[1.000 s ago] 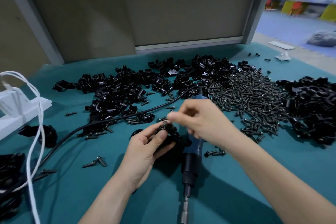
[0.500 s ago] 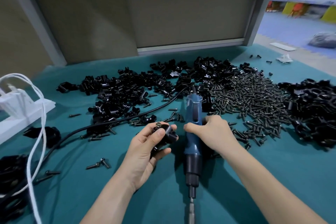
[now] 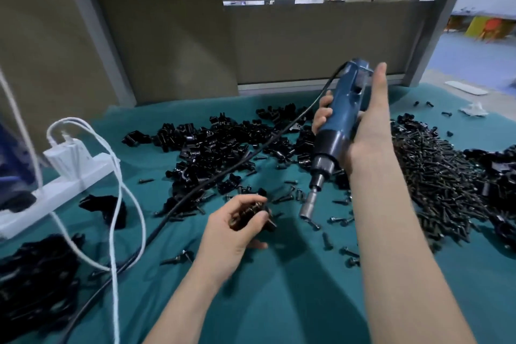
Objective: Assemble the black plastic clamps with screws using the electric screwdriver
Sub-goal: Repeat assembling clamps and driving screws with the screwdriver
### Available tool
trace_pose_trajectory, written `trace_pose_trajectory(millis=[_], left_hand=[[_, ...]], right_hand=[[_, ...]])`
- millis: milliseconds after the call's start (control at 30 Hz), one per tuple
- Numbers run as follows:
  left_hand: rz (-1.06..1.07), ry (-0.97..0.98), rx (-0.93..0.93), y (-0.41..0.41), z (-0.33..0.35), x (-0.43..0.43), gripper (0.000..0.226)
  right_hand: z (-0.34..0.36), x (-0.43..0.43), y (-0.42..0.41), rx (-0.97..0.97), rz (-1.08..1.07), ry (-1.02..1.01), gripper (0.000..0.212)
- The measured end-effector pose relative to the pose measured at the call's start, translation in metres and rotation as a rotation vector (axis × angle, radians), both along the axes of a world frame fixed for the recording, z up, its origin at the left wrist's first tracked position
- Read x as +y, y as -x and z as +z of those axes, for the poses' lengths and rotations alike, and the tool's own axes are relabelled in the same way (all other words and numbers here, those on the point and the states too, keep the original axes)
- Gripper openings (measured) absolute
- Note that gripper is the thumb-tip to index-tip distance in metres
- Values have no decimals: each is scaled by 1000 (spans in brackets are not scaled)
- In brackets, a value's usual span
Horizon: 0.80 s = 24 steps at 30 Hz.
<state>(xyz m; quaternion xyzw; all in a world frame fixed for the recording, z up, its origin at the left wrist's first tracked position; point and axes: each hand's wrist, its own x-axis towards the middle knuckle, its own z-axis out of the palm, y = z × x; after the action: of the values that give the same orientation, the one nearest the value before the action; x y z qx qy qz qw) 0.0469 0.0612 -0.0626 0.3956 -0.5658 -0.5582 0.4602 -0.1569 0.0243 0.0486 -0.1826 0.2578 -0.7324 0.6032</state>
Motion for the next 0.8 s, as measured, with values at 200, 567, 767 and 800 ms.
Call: trace_pose_trajectory(millis=[200, 567, 767, 800], left_hand=[[17, 80, -236, -11, -4, -7, 26], [-56, -10, -257, -20, -11, -13, 19], [-27, -5, -221, -20, -15, -14, 18], [-24, -7, -211, -20, -16, -14, 17]], right_hand=[[-36, -24, -14, 79, -176, -86, 50], [-57, -34, -7, -13, -386, -159, 47], [-57, -35, -13, -41, -377, -140, 47], [-57, -35, -14, -41, -383, -142, 46]])
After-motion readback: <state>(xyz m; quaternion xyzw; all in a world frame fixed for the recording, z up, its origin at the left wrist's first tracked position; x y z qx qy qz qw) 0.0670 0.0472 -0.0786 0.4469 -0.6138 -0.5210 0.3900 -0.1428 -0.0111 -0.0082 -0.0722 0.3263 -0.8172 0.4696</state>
